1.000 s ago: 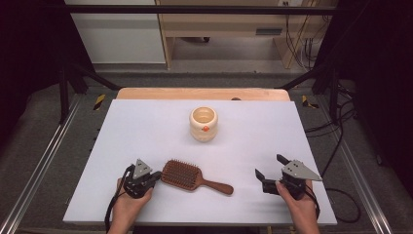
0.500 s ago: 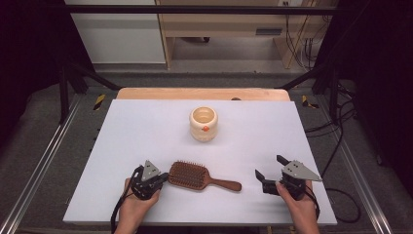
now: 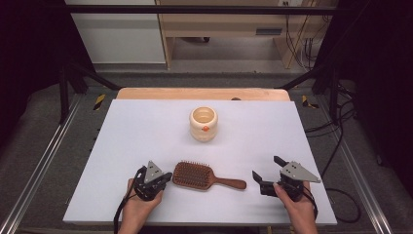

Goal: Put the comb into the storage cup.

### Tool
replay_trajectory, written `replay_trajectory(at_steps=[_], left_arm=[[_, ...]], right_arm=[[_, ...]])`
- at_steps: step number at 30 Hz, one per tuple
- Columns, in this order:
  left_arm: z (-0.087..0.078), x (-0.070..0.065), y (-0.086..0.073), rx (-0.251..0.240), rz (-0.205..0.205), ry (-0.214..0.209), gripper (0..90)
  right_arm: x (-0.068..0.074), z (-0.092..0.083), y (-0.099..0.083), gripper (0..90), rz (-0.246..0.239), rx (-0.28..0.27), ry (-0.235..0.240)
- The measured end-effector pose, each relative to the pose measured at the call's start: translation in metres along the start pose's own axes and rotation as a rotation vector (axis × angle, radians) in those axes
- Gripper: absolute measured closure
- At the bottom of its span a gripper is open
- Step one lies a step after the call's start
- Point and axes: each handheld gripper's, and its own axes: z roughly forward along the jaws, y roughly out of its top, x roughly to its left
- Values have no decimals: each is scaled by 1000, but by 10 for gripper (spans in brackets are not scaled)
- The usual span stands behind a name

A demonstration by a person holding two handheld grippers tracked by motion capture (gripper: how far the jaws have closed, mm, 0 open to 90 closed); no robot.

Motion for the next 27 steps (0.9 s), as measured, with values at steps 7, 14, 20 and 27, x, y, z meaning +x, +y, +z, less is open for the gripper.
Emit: replay_trajectory(at_steps=[7,14,20,27], left_arm=[[-8,12,-3,-47,-37,38,900],[-17,26,-10,-70,-86,89,756],[-20,35,-13,-113,-141,134,442],[-24,42,-13,-182,-176,149,230]], right_arm=[[12,3,8,50,2,34,69],[33,17,13,51,-59,97,121],[43,23,16,73,-66,111,121],[49,24,16,70,-91,133,139]])
